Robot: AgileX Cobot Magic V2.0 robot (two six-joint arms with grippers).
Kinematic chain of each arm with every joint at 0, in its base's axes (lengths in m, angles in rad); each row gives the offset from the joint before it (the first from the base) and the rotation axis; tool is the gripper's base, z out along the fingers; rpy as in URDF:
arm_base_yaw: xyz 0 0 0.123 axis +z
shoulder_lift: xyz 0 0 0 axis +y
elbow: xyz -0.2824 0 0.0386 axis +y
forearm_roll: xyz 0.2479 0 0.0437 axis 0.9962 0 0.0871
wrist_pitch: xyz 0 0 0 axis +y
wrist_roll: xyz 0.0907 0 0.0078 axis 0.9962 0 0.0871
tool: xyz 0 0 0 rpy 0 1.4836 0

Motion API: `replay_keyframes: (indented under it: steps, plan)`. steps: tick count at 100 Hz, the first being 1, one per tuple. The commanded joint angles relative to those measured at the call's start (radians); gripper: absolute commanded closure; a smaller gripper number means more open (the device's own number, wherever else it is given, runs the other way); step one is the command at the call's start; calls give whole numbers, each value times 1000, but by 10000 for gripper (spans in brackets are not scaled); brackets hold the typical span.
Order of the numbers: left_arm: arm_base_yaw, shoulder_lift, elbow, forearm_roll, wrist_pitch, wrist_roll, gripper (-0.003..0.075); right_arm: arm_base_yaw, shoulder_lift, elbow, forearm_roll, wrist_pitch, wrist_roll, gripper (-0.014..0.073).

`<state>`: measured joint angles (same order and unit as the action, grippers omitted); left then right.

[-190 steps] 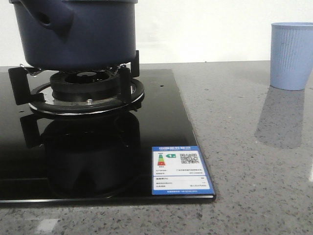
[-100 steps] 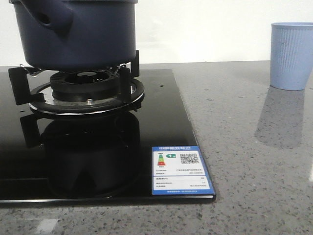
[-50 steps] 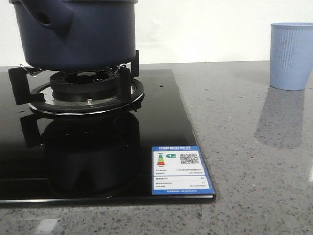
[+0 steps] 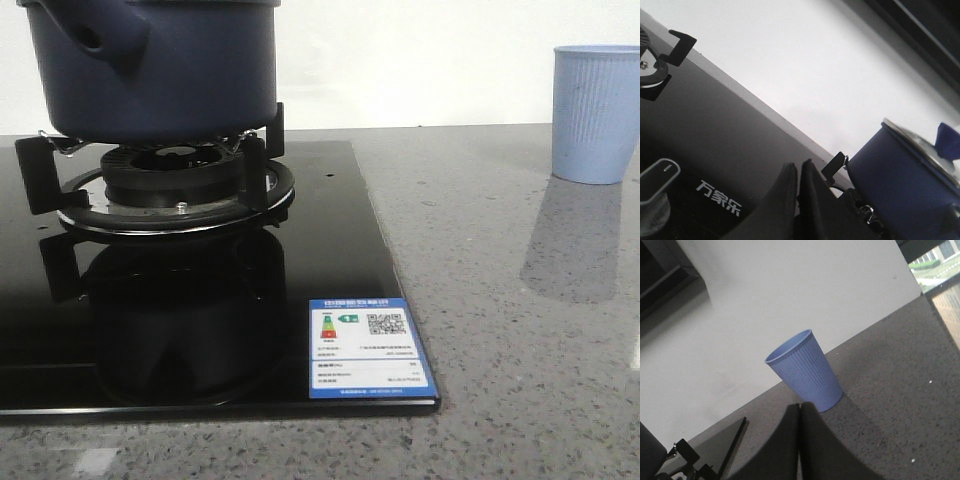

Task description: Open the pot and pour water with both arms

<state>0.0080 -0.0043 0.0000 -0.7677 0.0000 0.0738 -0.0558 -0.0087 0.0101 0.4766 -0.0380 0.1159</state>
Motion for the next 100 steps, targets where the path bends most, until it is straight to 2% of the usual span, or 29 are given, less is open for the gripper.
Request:
replay_keyframes:
  steps: [1,13,25,43,52,75,82,89,90,91,93,100]
  plan:
    - [0,-24,-16,-27,-40,-6,739,1,-19,-30,48,17,-3,659]
    - [0,6,-126,56,69,2,739,1,-3,-121,-18,201,-27,655]
    - [0,105,-268,160,197,52,739,1,79,-219,-87,266,-77,655]
    - [0,312,-498,160,370,285,739,17,299,-386,-106,344,-268,655]
    - [0,407,-579,136,403,390,739,43,401,-452,-106,349,-336,655]
    - [-34,595,-664,-11,417,577,725,68,571,-554,-106,355,-354,655]
    - [-68,642,-675,-106,419,697,661,68,589,-568,-106,357,-356,616]
    - [-104,687,-686,-205,413,804,540,68,590,-574,-106,357,-361,508]
    - [-111,697,-687,-221,413,823,509,68,590,-575,-106,361,-361,461]
    - [-115,701,-689,-229,413,832,493,68,590,-574,-106,360,-361,461]
    - [-125,716,-694,-253,410,858,444,68,590,-576,-106,365,-361,407]
    - [-155,764,-706,-331,400,926,294,68,590,-578,-104,366,-361,182]
